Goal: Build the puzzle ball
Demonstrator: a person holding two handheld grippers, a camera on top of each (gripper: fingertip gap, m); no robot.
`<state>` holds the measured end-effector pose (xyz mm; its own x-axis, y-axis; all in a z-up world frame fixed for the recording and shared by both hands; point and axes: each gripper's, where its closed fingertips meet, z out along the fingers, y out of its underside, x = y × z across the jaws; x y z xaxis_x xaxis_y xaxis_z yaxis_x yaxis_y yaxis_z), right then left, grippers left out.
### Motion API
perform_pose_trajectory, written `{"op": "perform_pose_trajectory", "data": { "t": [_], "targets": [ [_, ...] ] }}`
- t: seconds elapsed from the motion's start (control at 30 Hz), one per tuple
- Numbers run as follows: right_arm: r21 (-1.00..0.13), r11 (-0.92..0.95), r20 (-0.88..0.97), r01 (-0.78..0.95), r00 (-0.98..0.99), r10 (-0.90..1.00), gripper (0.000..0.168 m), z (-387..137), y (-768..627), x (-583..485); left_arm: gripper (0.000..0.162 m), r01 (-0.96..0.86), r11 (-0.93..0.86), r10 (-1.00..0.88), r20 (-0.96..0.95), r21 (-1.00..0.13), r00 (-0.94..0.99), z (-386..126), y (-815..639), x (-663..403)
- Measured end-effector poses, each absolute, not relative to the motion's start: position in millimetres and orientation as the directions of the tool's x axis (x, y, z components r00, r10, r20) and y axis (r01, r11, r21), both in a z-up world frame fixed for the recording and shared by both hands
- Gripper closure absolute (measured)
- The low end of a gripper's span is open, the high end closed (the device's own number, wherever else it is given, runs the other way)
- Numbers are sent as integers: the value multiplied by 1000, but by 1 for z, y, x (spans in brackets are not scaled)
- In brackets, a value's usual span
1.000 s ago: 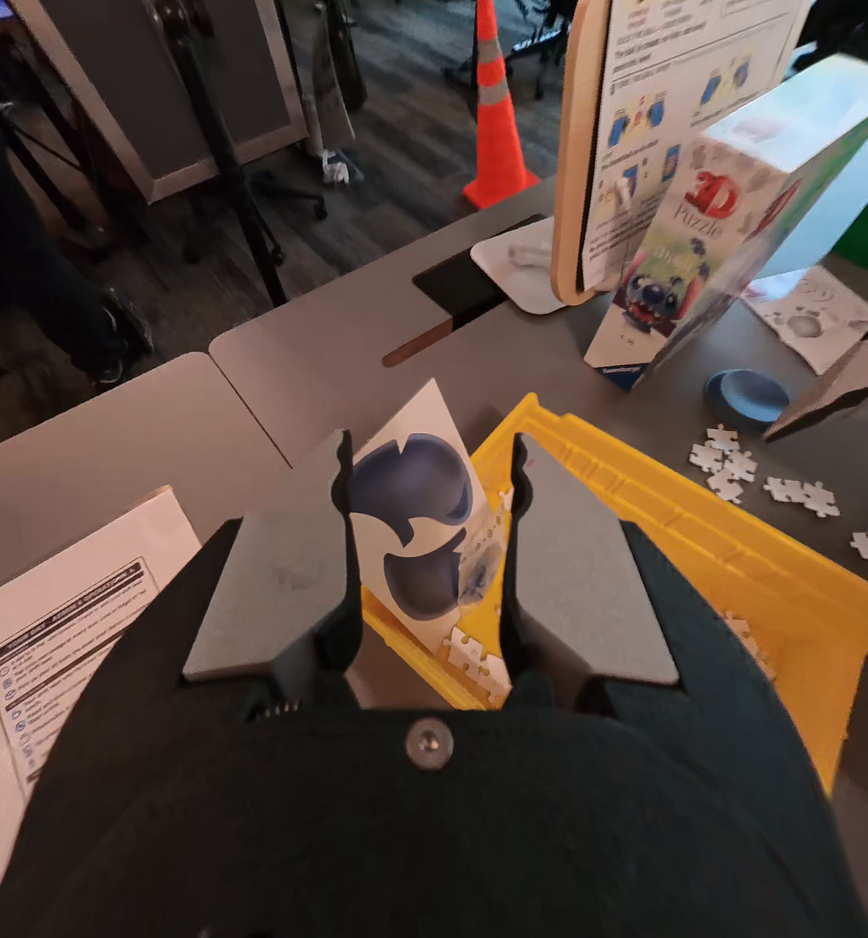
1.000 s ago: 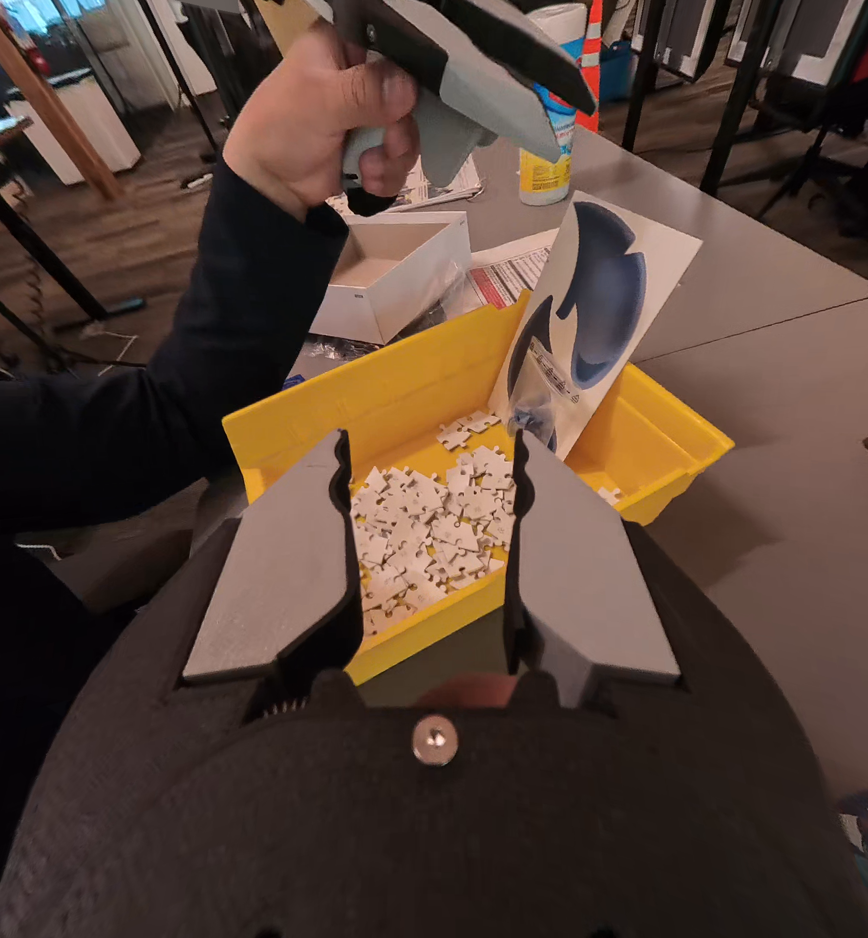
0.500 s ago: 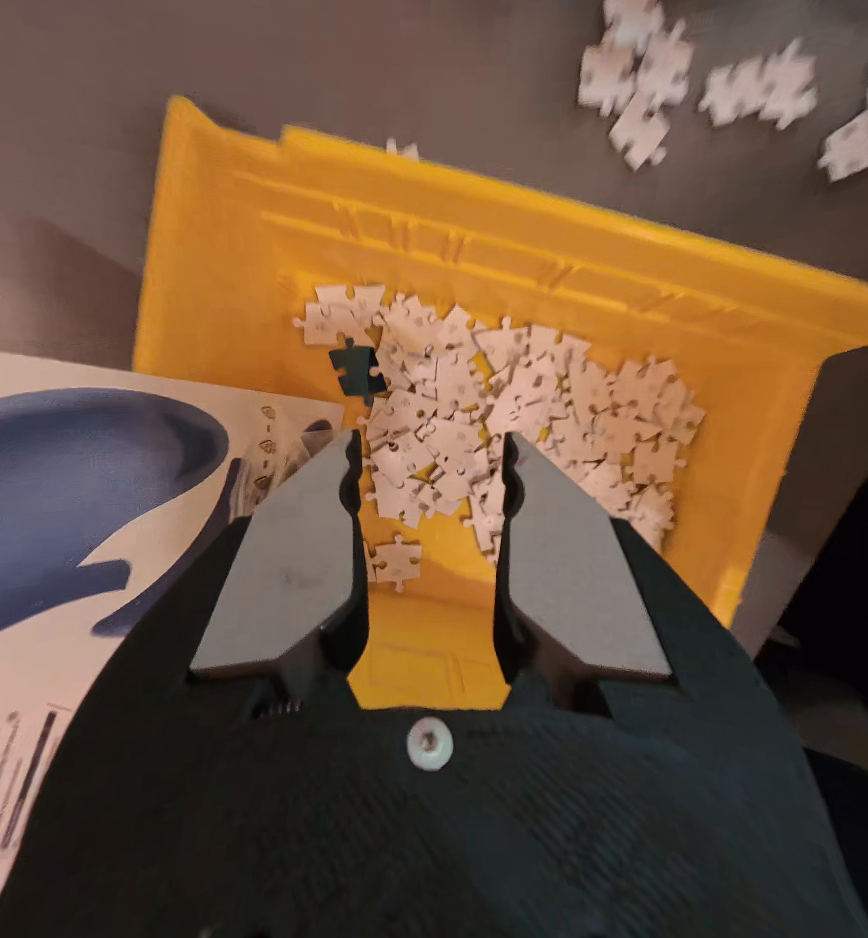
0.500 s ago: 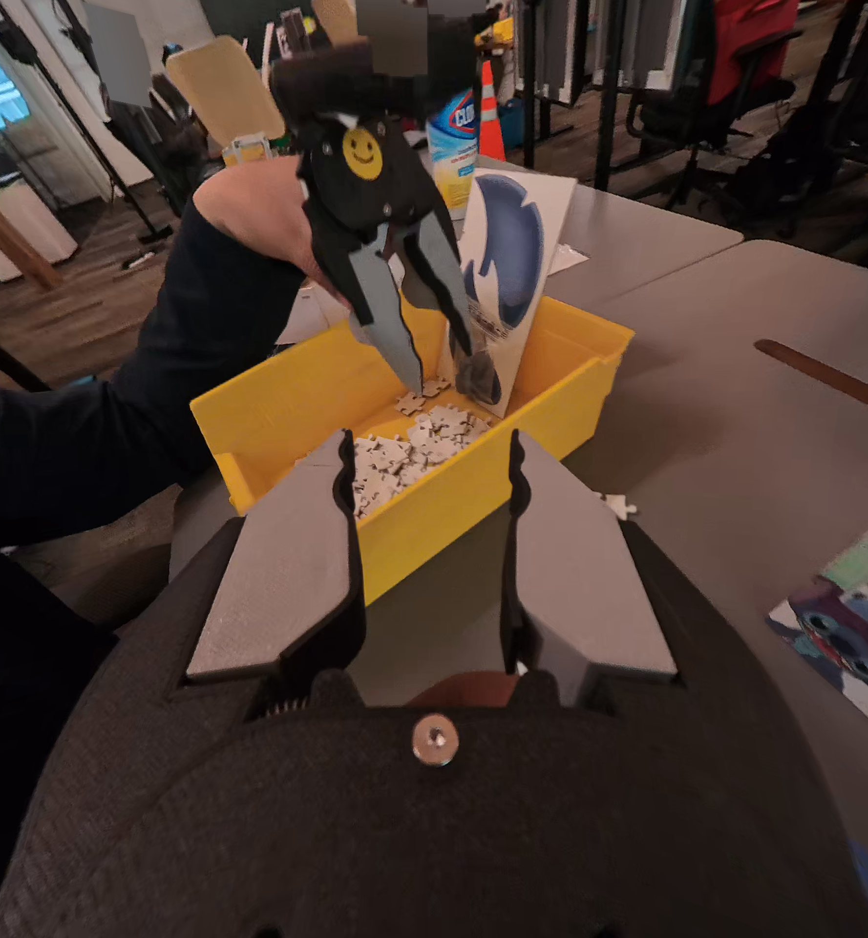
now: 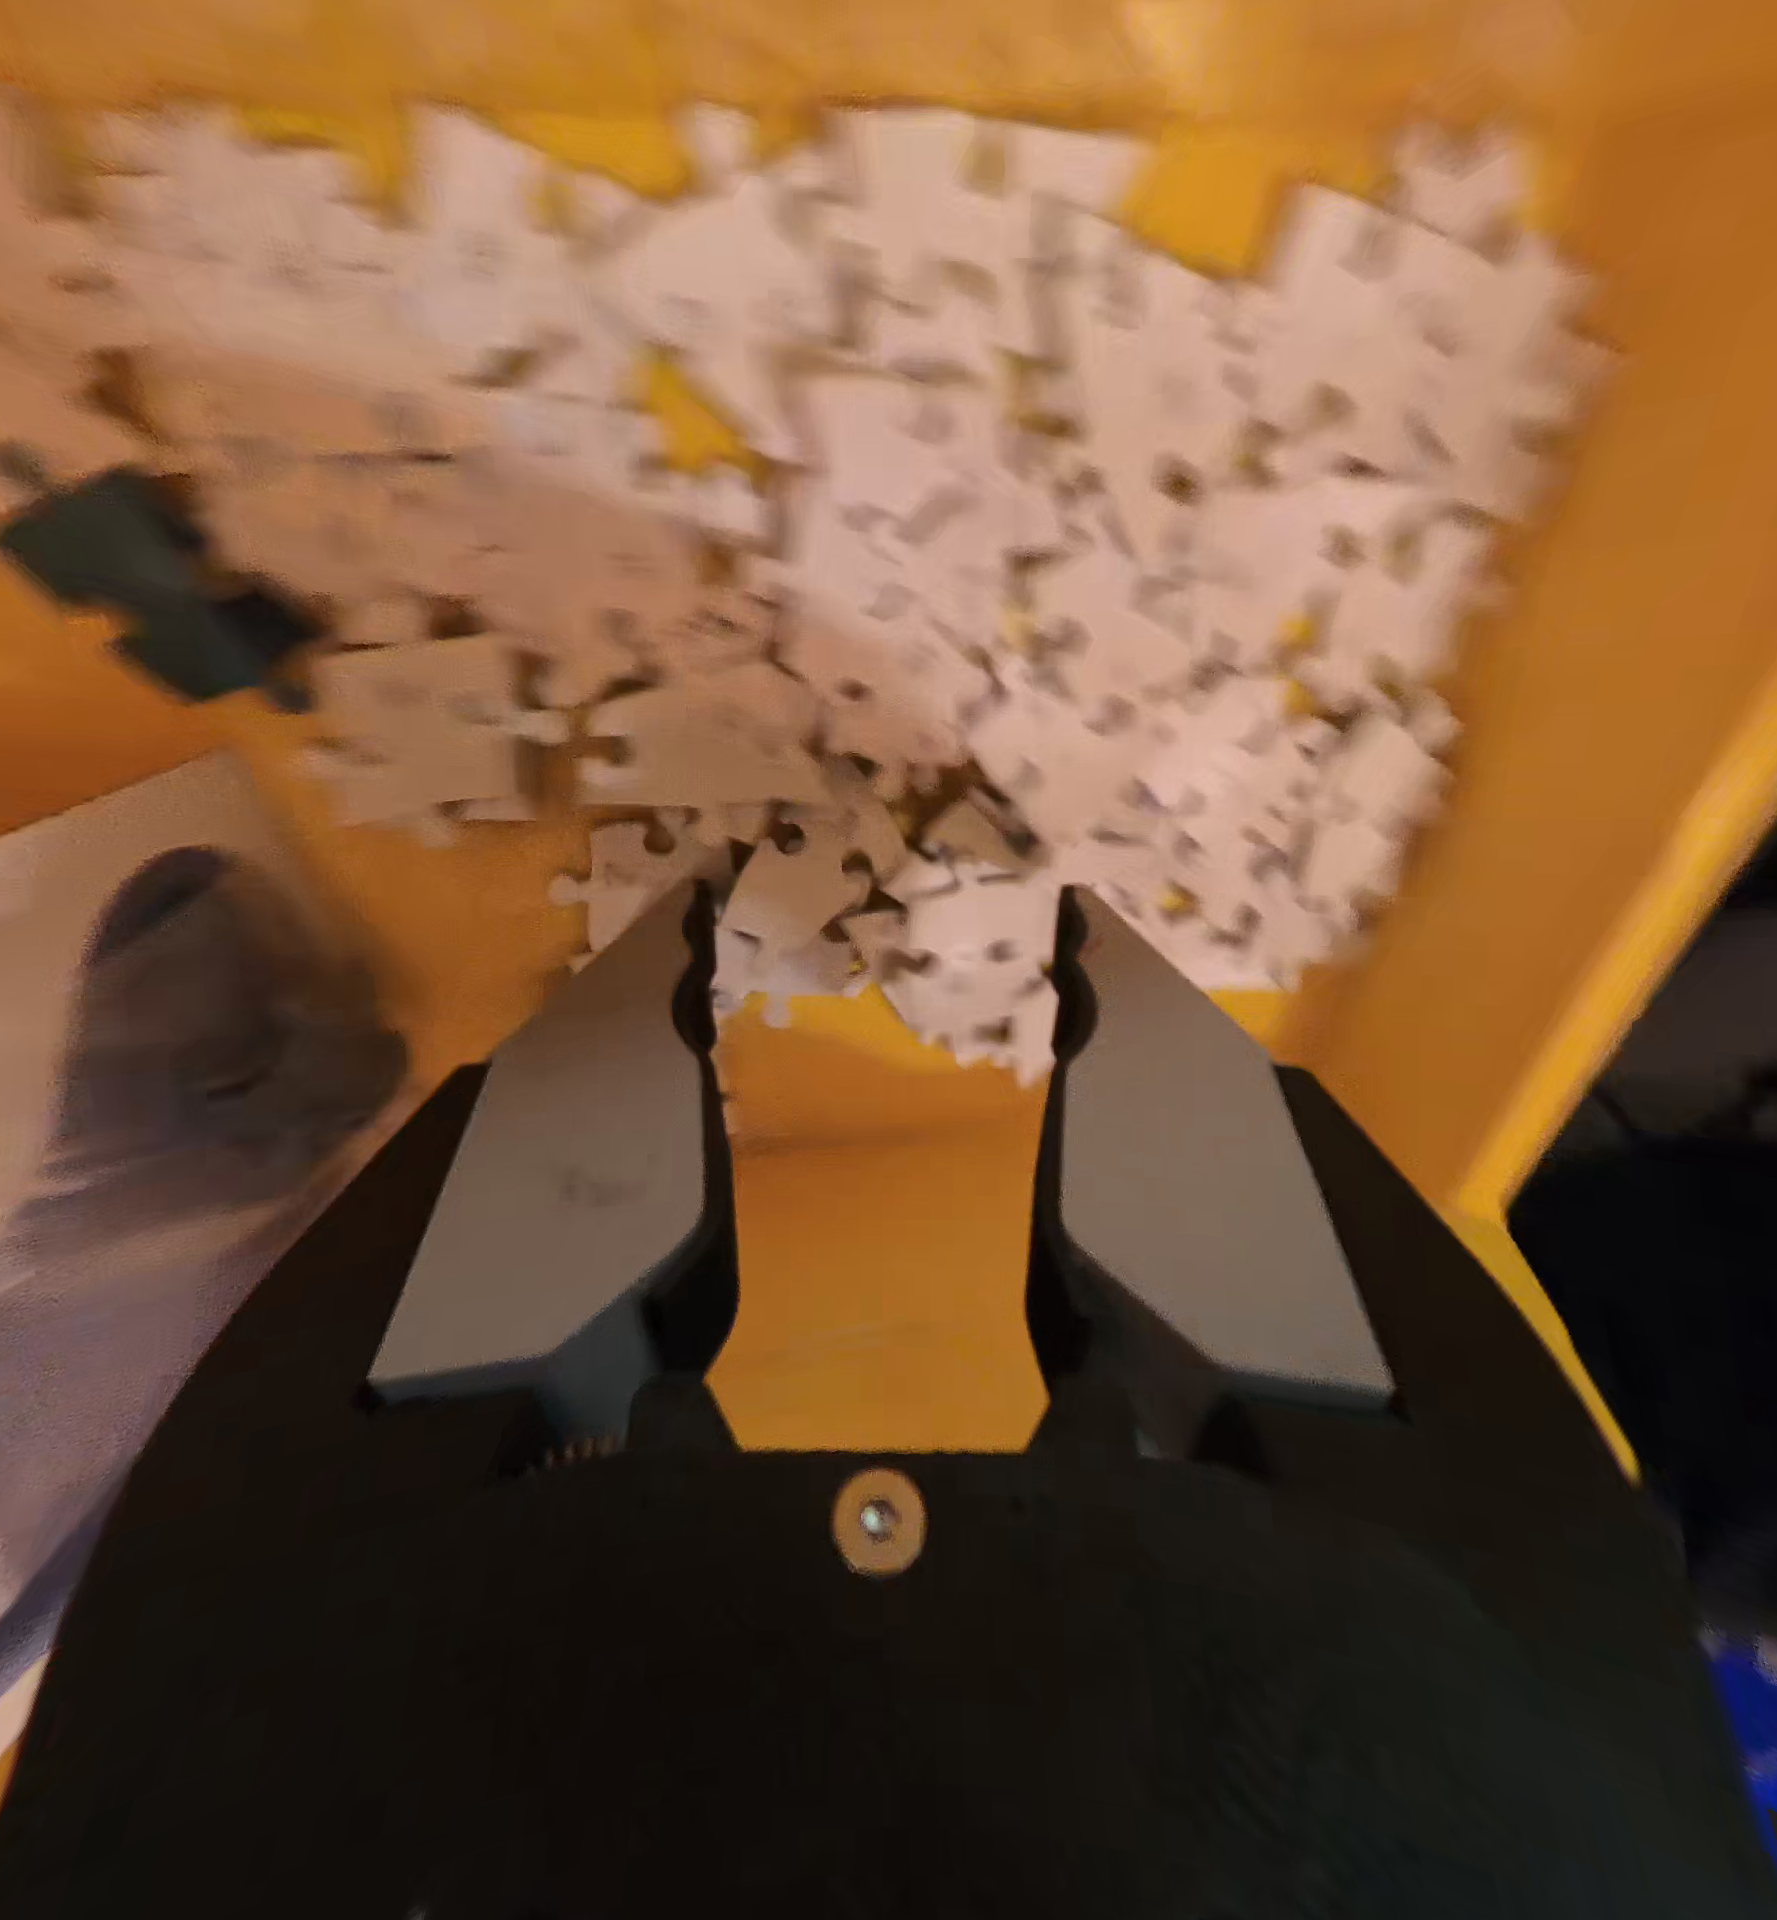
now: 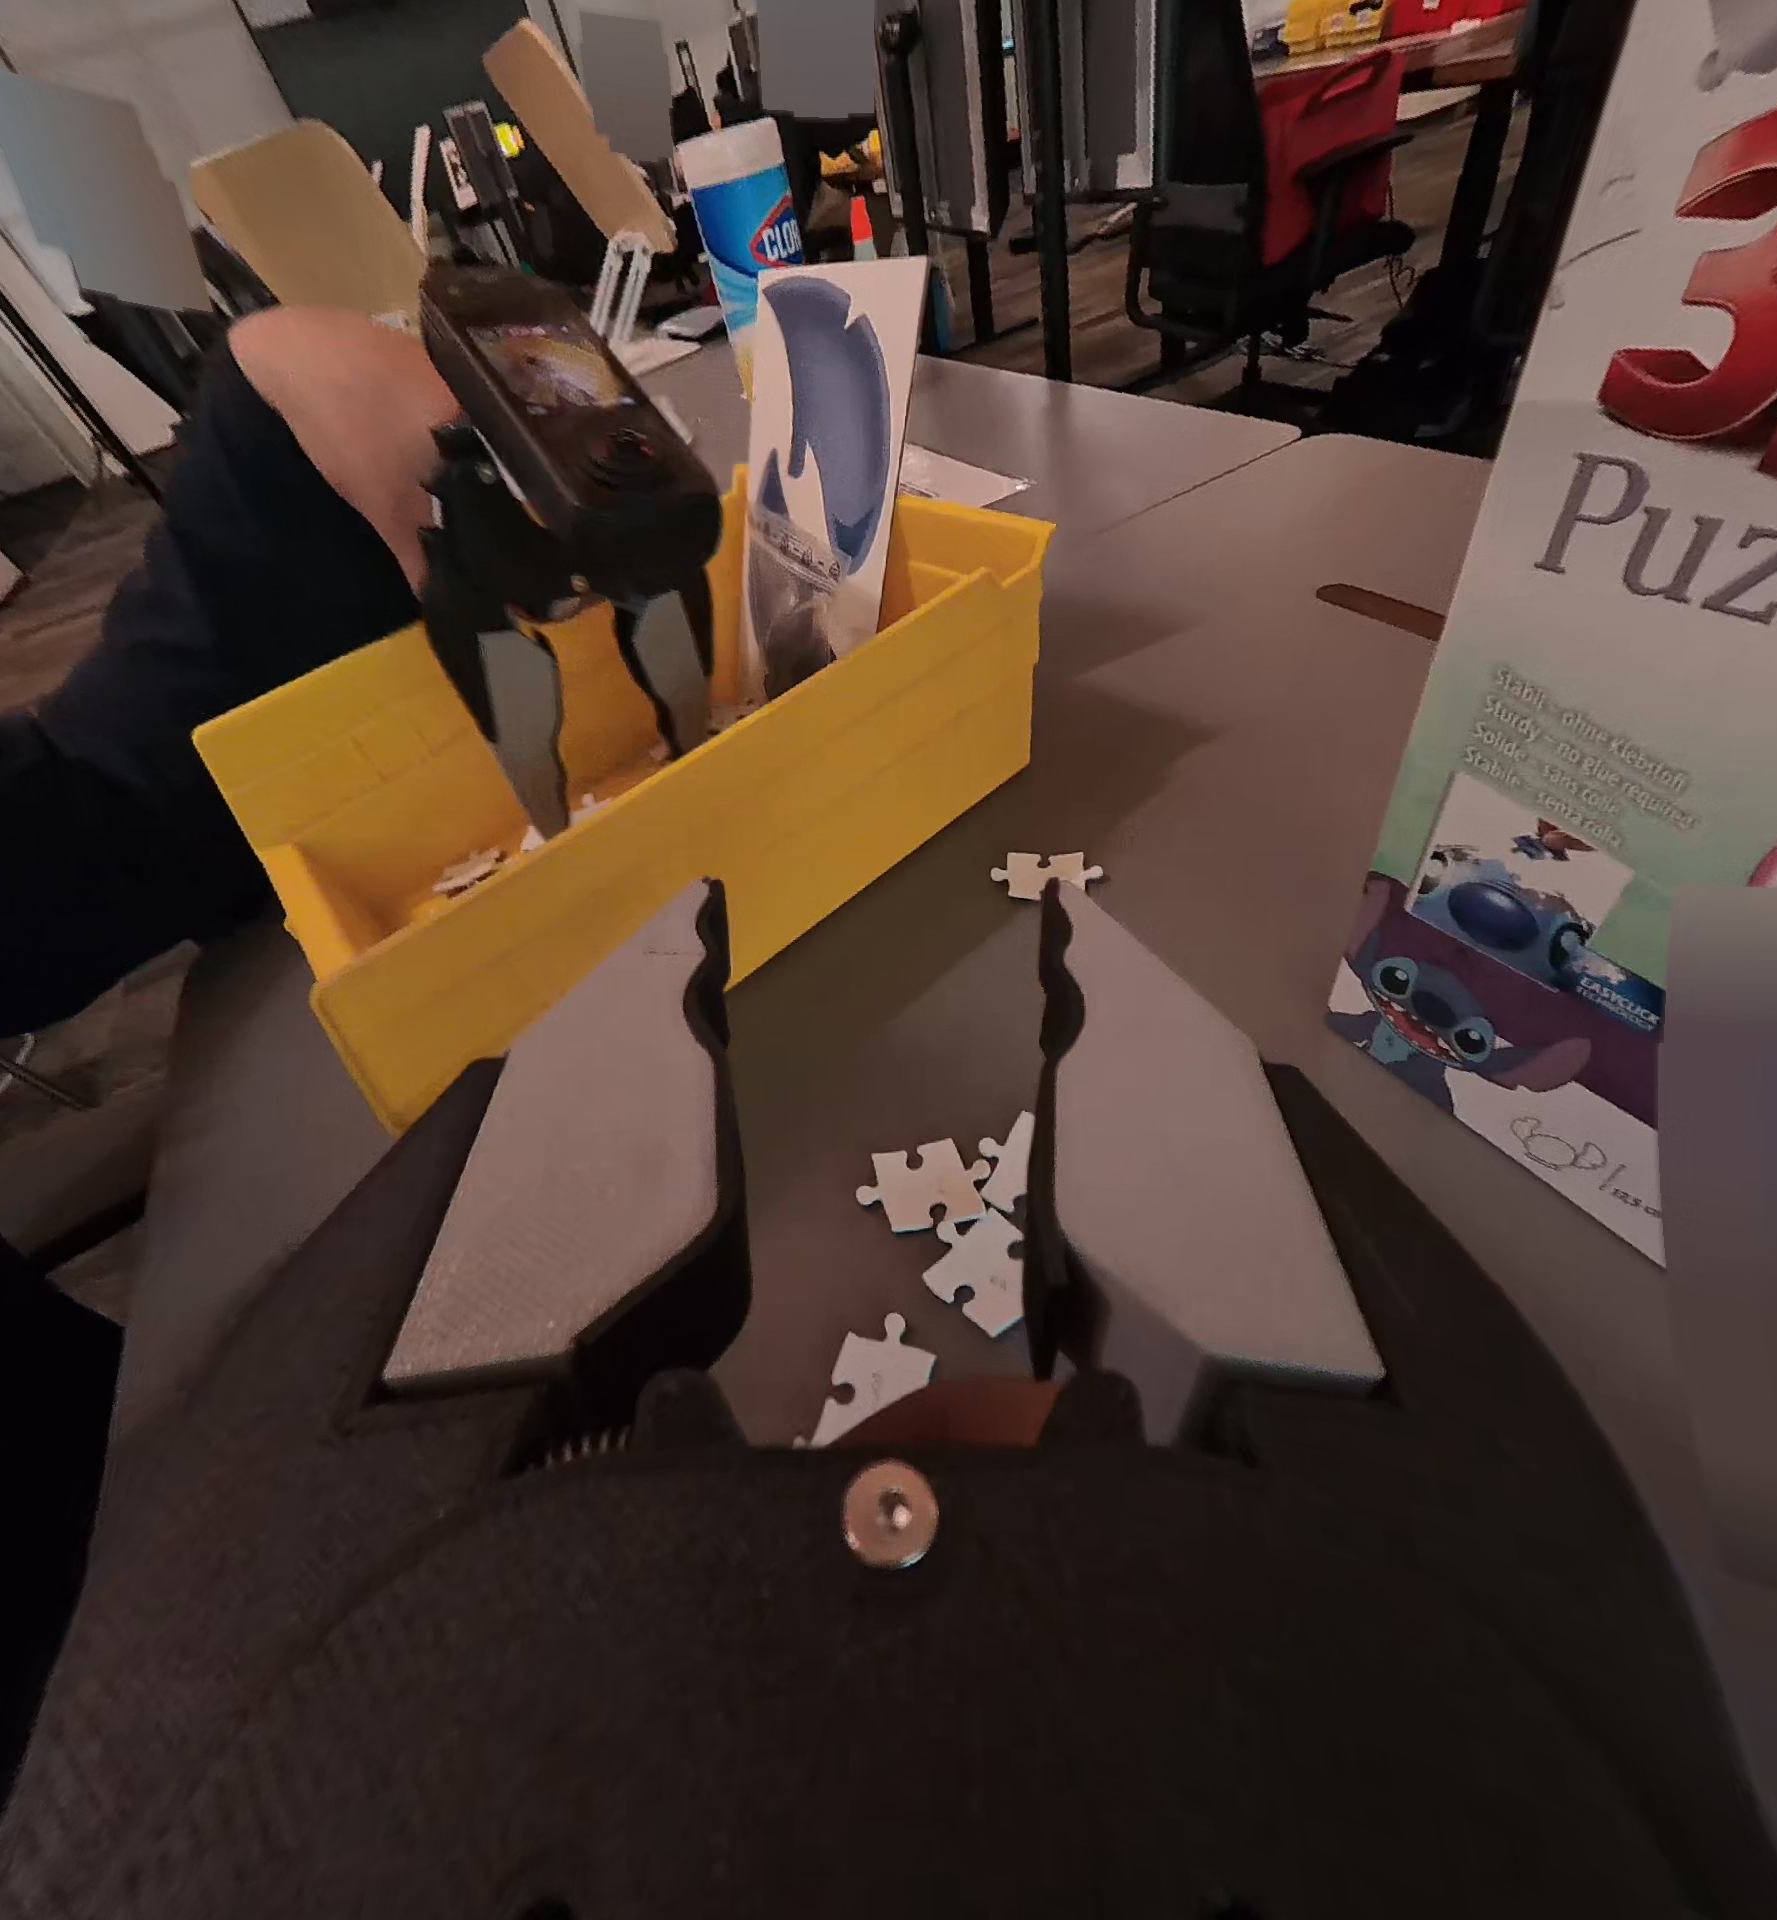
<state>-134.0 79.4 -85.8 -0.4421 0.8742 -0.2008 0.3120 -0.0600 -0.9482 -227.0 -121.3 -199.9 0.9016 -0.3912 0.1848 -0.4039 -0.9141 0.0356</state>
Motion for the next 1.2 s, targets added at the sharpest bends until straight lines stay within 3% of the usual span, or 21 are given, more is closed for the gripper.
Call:
{"op": "perform_pose_trajectory", "data": {
  "t": [0.1,0.2,0.4,0.5,0.57,0.7,0.83,1.03,1.13,1.2],
  "targets": [
    [-949,-24,-169,313,-446,879,112,-88,75,-132,116,-530,-848,-502,304,14,810,-189,-139,-206],
    [-950,-14,-162,312,-454,876,113,-89,70,-131,125,-506,-859,-511,122,-74,851,-182,-111,-235],
    [-947,-25,-175,320,-451,875,114,-93,69,-132,121,-406,-870,-391,-110,-279,914,-174,-42,-277],
    [-946,-47,-196,321,-450,871,114,-92,69,-132,128,-352,-902,-331,-121,-250,936,-184,-35,-285],
    [-946,-54,-200,318,-449,871,115,-90,70,-132,142,-337,-921,-308,-166,-197,937,-192,-36,-295],
    [-950,-53,-194,307,-449,872,115,-87,70,-131,148,-344,-925,-323,-146,-162,935,-203,-39,-290],
    [-950,-53,-194,309,-448,873,115,-87,70,-131,131,-368,-916,-344,-159,-158,925,-205,-39,-289],
    [-943,-50,-203,328,-449,870,115,-94,69,-132,129,-324,-922,-305,-115,-211,945,-206,-33,-291],
    [-942,-47,-202,331,-451,870,115,-95,68,-132,144,-320,-927,-293,-157,-194,943,-206,-35,-301],
    [-944,-47,-200,327,-452,869,116,-93,68,-132,146,-328,-923,-297,-168,-202,940,-206,-35,-303]
  ]
}}
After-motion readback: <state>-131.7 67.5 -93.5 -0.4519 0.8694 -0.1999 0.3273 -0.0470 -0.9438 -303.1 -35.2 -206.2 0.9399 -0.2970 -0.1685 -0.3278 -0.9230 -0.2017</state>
